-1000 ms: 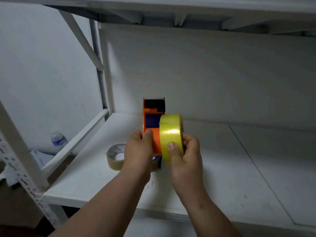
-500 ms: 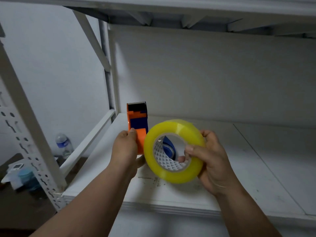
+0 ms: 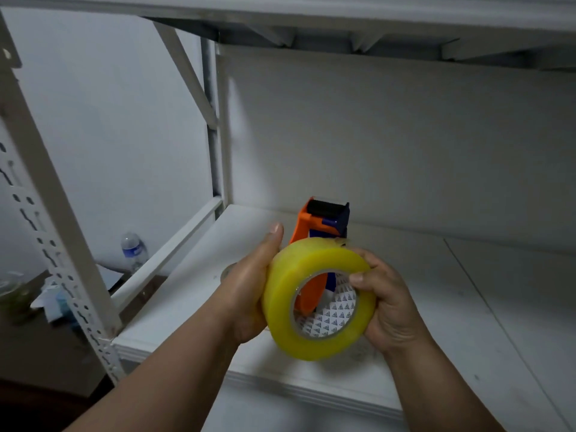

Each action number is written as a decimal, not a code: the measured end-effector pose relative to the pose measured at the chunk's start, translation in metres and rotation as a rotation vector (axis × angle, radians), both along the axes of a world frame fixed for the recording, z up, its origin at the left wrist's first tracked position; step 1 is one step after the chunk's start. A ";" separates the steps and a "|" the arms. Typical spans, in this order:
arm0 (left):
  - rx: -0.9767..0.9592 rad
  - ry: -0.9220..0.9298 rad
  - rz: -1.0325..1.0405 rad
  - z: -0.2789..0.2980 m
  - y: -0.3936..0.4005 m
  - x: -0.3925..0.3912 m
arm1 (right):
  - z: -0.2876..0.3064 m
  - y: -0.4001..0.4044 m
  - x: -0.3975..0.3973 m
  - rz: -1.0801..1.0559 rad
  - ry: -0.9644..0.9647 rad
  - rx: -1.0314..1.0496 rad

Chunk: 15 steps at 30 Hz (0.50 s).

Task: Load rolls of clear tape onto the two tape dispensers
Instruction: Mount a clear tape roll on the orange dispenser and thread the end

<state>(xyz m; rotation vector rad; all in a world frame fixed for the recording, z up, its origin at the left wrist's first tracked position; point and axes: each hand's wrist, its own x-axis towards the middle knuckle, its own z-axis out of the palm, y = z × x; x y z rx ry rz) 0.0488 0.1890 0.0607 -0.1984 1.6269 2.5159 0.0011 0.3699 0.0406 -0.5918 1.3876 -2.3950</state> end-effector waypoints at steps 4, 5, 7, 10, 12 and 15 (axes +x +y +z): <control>0.046 0.063 -0.086 -0.008 0.011 -0.002 | -0.004 0.011 -0.004 -0.071 0.021 0.012; 0.035 0.092 -0.074 -0.009 0.013 -0.002 | -0.005 0.014 -0.005 -0.099 0.040 0.023; 0.016 0.122 -0.039 -0.007 0.020 -0.001 | -0.007 0.020 -0.006 -0.146 0.079 0.045; 0.006 0.140 -0.009 -0.003 0.031 0.000 | -0.008 0.026 -0.003 -0.221 0.139 0.124; 0.024 0.152 0.002 -0.002 0.038 0.000 | -0.009 0.028 0.000 -0.290 0.209 0.238; 0.072 0.164 0.008 -0.001 0.047 0.002 | -0.009 0.031 0.002 -0.438 0.354 0.527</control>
